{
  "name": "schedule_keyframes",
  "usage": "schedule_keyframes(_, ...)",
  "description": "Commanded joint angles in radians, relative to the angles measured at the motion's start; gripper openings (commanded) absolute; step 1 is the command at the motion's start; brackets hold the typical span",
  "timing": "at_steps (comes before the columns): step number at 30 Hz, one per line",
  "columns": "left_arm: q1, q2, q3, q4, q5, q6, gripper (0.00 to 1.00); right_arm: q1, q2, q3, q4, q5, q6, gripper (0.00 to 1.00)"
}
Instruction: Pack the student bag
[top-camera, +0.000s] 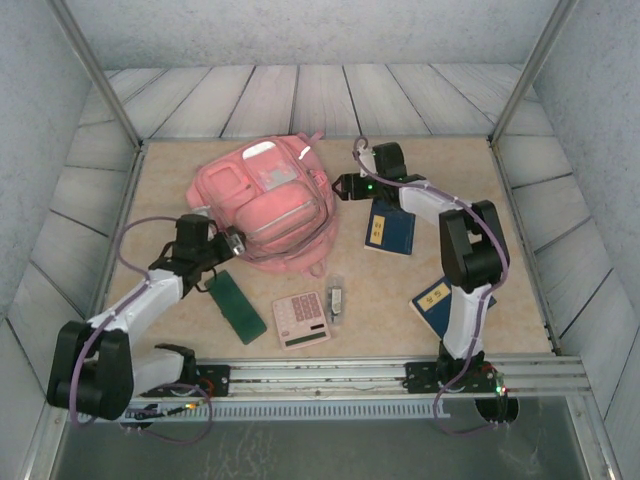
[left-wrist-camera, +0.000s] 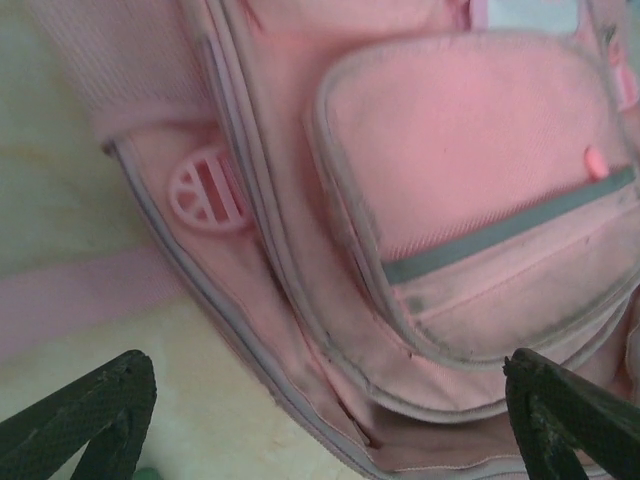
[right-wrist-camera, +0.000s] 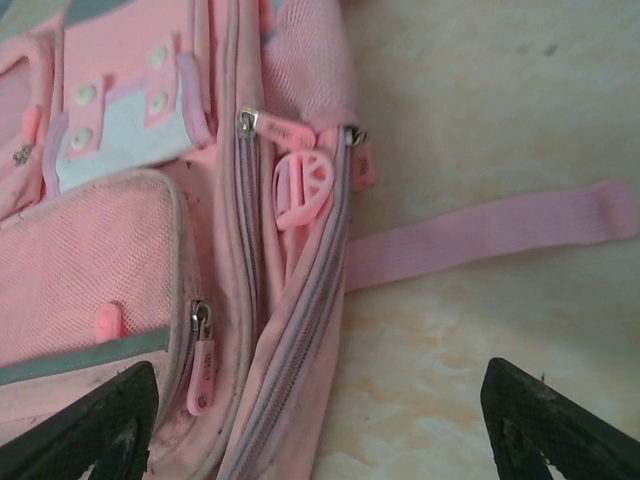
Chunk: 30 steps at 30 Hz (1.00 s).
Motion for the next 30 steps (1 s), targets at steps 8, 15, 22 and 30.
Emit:
schedule_keyframes(8, -0.061, 0.165, 0.005, 0.118, 0.052, -0.095, 0.79, 0.018, 0.141, 0.050, 0.038, -0.126, 0.108, 0.62)
schedule_keyframes(15, -0.080, 0.250, 0.027, 0.143, 0.063, -0.114, 0.70, 0.021, 0.193, 0.056, 0.089, -0.187, 0.148, 0.43)
schedule_keyframes(22, -0.082, 0.294, 0.046, 0.172, 0.059, -0.120, 0.47, 0.023, 0.138, 0.008, 0.108, -0.214, 0.145, 0.12)
schedule_keyframes(30, -0.079, 0.339, 0.141, 0.091, 0.032, -0.064, 0.15, 0.032, -0.124, -0.147, 0.066, -0.241, 0.085, 0.02)
